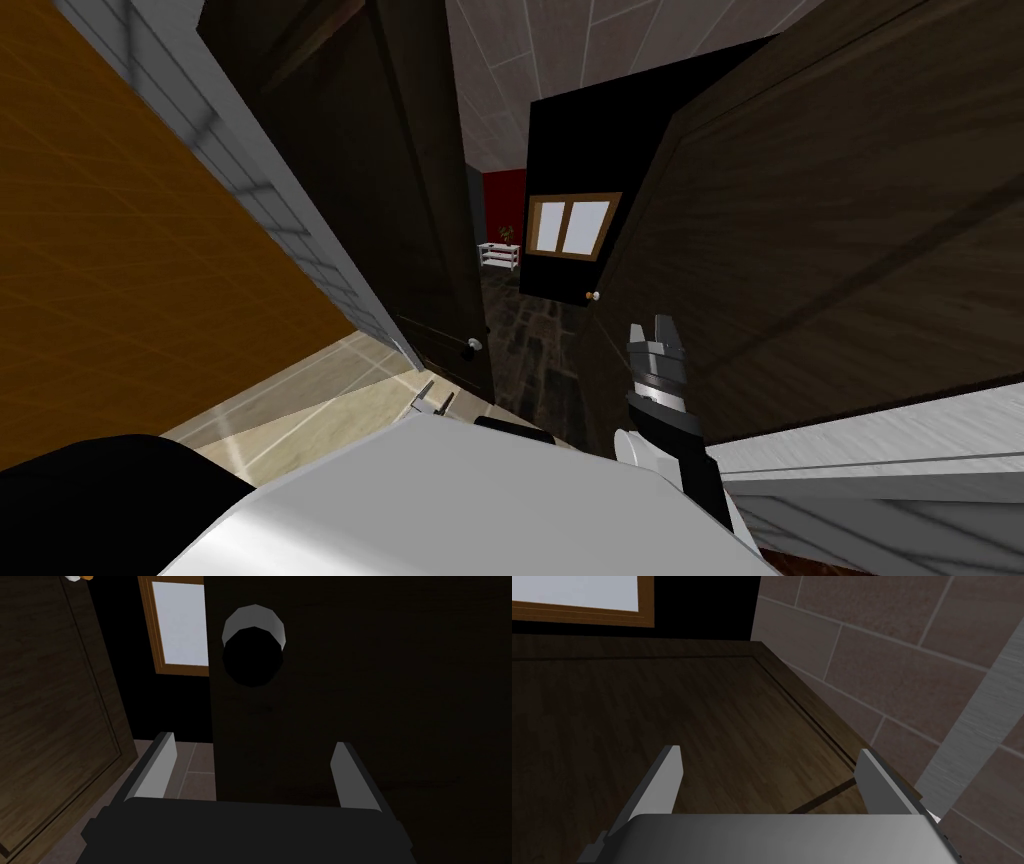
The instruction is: Push the door open
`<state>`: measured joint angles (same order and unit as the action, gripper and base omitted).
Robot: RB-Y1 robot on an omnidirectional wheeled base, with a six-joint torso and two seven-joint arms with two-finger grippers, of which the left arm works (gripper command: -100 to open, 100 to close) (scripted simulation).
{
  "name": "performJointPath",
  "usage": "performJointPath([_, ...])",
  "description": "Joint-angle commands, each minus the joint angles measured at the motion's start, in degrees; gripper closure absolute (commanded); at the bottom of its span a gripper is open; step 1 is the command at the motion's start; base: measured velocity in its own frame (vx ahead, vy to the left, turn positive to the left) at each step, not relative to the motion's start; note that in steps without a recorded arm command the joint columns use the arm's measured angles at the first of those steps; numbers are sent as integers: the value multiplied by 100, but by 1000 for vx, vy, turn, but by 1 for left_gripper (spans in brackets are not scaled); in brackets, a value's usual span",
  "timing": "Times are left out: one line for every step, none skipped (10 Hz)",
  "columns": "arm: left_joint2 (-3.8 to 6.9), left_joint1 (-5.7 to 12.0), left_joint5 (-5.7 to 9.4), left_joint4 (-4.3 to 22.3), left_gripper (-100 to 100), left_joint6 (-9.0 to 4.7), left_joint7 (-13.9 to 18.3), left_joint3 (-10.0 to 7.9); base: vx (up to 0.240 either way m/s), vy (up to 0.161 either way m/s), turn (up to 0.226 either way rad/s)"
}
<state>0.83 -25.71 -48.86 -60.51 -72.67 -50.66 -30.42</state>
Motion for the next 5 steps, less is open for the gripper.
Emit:
performJointPath([35,4,-108,-123,-100,104,17,225,145,12,304])
performJointPath([48,18,-142,-141,-100,132,15,301,118,21,151])
performJointPath([68,49,-216,-179,-100,192,11,466,115,37,254])
performJointPath([75,66,-255,-200,-100,224,9,554,121,25,227])
performJointPath([77,101,-338,-243,-100,292,5,739,138,25,282])
